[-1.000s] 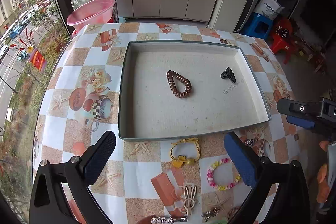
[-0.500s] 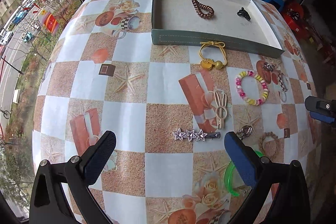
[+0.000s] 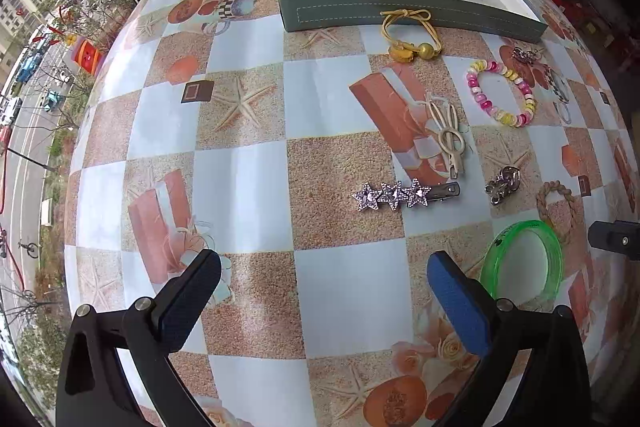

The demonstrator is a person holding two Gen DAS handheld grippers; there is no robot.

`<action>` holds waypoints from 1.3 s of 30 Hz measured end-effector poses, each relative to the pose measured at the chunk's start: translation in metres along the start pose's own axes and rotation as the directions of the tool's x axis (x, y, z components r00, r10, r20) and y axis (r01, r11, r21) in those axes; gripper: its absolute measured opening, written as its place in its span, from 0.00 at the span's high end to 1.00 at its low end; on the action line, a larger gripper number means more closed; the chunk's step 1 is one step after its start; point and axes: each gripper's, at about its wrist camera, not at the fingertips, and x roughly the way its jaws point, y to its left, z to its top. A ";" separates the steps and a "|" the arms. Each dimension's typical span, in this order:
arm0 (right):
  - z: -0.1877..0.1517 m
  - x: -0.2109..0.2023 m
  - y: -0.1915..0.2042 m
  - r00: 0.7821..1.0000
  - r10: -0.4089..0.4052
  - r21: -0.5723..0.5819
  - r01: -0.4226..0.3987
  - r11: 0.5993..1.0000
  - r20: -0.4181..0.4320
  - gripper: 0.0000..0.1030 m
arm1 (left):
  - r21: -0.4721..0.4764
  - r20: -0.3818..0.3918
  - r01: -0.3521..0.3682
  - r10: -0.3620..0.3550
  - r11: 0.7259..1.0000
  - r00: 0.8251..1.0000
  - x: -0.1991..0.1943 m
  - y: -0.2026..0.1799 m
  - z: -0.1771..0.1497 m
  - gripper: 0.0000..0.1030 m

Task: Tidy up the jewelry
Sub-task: 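Grasp the silver star hair clip with the left gripper while the right gripper grasps the braided brown bracelet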

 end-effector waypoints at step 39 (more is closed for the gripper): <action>0.019 0.032 0.108 0.984 -0.169 -0.302 0.180 0.936 0.064 0.85 | 0.240 0.002 0.167 -0.172 0.956 0.985 0.013 -0.047 0.036 0.52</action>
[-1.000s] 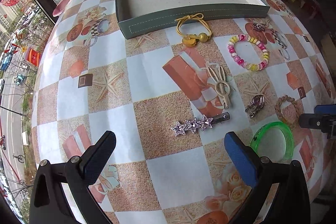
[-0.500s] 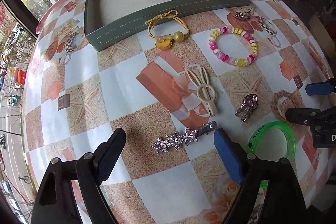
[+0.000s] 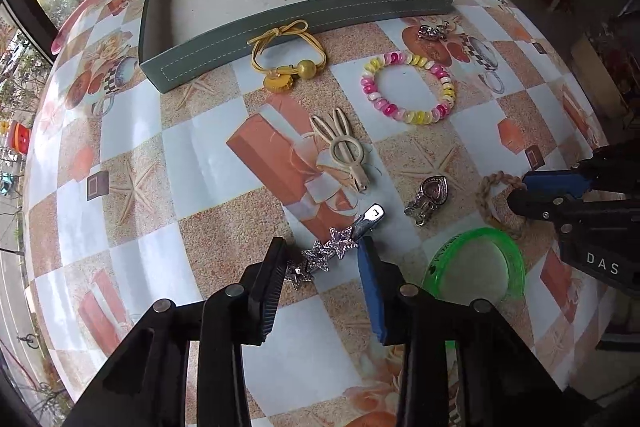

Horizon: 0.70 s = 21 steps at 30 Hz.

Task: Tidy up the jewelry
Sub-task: 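Grasp the silver star hair clip with the left gripper while the right gripper grasps the braided brown bracelet, then lower the star clip into the tray and open the left gripper while the right releases the bracelet there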

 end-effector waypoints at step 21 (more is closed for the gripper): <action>-0.003 -0.035 -0.071 0.984 0.155 0.169 -0.168 0.971 0.084 0.93 | -0.213 0.092 0.048 -0.029 0.976 0.995 -0.046 0.030 0.003 0.52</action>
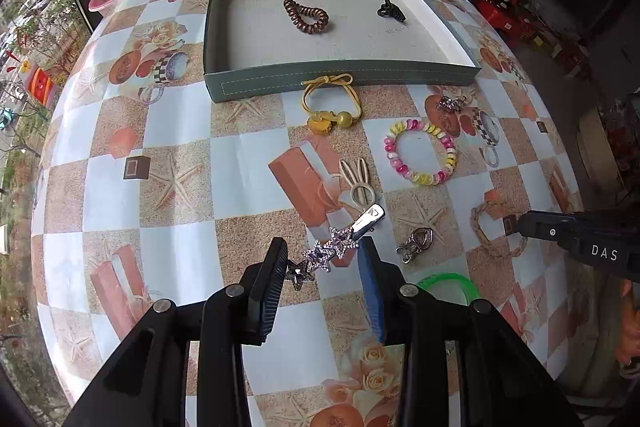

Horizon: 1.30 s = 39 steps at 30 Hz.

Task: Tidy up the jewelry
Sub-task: 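Lower the star clip into the tray and open the left gripper while the right releases the bracelet there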

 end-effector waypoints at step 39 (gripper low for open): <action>0.217 0.036 -0.012 0.990 0.126 0.037 -0.128 0.991 0.058 0.93 | -0.153 -0.047 -0.116 0.110 0.981 0.993 0.100 0.030 0.173 0.52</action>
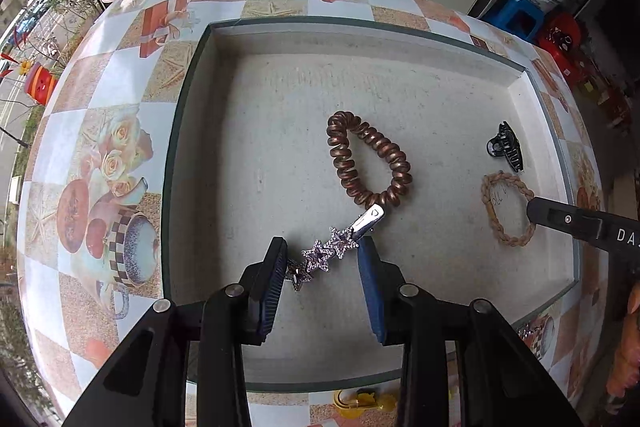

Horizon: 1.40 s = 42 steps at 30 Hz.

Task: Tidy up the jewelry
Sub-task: 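Lower the star clip into the tray and open the left gripper while the right releases the bracelet there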

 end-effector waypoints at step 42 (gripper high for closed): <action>-0.014 -0.049 -0.005 0.984 0.155 0.088 -0.163 0.983 0.093 0.26 | 0.010 0.131 -0.063 0.061 0.998 0.989 -0.063 -0.008 -0.011 0.00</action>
